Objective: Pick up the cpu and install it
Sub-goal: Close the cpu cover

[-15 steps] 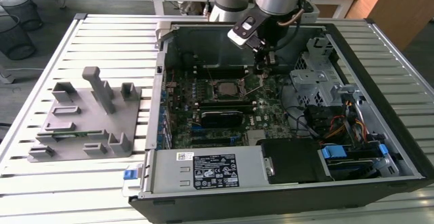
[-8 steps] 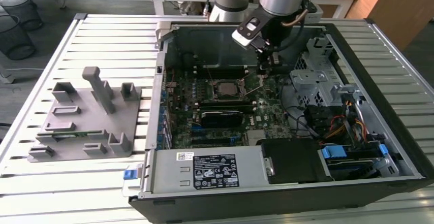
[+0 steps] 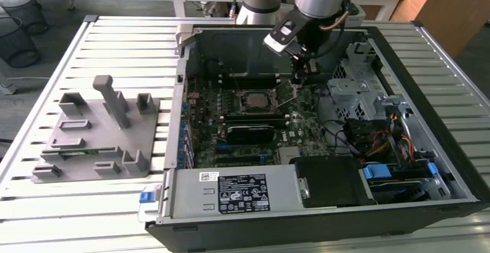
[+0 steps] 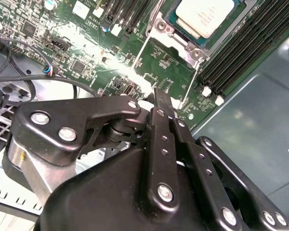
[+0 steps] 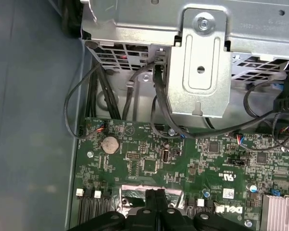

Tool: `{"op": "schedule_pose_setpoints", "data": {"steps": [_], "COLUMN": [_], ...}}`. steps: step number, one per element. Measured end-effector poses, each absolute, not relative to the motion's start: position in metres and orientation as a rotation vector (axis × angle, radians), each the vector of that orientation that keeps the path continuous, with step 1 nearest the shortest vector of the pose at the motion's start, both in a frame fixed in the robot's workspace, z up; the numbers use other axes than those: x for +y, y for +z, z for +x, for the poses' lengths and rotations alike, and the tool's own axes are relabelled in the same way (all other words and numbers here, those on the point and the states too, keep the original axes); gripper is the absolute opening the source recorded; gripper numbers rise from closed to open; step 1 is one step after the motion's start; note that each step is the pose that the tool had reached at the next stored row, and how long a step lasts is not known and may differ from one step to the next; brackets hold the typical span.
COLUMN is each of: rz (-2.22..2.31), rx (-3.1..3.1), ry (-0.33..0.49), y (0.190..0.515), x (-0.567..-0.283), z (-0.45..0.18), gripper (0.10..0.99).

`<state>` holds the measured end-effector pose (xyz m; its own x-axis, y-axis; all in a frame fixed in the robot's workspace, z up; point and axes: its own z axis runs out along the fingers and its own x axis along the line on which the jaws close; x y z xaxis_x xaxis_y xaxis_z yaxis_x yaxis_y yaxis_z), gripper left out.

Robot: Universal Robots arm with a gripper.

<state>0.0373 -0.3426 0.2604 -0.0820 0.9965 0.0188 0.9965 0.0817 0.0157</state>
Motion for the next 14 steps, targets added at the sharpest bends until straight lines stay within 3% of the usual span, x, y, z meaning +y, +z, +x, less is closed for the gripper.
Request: {"op": "schedule_pose_setpoints", "data": {"steps": [14], "rz": [-2.121], "rx": [-2.313], "ry": [-0.038], "y": [0.2538], "x": [-0.3371], "z": [0.0461], "gripper": [0.106]}}
